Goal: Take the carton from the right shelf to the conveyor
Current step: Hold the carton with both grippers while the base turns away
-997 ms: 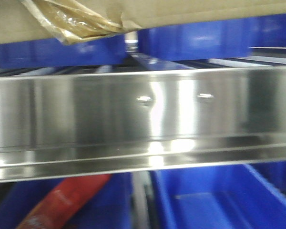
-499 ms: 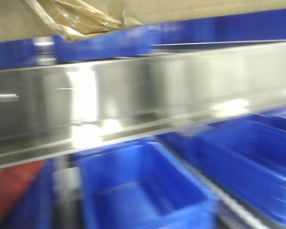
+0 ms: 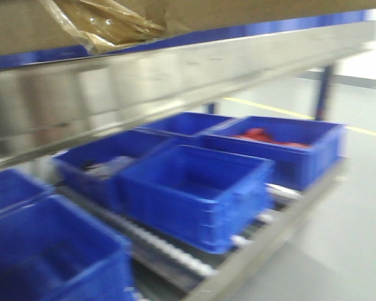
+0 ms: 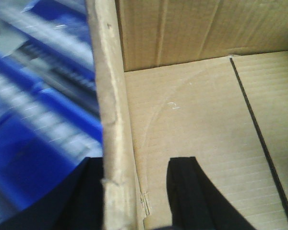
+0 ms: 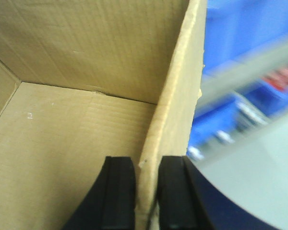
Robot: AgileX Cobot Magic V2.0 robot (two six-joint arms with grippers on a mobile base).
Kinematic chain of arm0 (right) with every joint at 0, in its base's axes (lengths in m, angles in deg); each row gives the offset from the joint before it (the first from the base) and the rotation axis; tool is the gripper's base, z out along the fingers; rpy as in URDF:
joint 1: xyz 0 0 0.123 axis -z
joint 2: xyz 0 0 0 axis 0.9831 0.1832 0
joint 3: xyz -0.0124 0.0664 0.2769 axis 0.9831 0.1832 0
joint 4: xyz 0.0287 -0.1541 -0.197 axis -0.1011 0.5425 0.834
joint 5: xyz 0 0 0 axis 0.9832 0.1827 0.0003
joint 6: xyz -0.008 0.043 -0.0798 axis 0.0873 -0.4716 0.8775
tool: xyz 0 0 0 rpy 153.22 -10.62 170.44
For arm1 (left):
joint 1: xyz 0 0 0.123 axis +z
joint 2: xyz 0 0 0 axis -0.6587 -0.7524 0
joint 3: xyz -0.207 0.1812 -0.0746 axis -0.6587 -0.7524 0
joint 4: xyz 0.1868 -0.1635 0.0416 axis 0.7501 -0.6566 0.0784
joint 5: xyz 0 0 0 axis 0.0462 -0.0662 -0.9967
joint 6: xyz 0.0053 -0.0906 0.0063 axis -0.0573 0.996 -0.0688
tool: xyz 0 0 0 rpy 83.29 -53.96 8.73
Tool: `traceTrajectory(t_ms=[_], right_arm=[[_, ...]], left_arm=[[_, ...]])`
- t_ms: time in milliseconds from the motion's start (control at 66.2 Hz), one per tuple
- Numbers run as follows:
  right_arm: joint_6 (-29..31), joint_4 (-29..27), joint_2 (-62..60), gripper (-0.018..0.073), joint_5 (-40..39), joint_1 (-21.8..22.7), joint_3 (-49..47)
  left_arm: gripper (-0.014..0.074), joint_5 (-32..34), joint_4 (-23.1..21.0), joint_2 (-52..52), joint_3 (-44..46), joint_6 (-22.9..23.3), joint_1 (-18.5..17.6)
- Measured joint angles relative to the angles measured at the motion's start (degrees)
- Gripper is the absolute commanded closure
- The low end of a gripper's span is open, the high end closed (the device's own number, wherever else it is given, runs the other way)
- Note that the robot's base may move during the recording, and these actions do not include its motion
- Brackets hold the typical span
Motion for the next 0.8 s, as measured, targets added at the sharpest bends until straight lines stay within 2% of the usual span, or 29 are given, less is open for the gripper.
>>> traceTrajectory(t_ms=[801], right_arm=[[0.0,0.0,0.0,0.0627,-0.1,0.0,0.0]], left_arm=[[0.061,0.0,-0.1,0.0,0.0,0.0,0.0]])
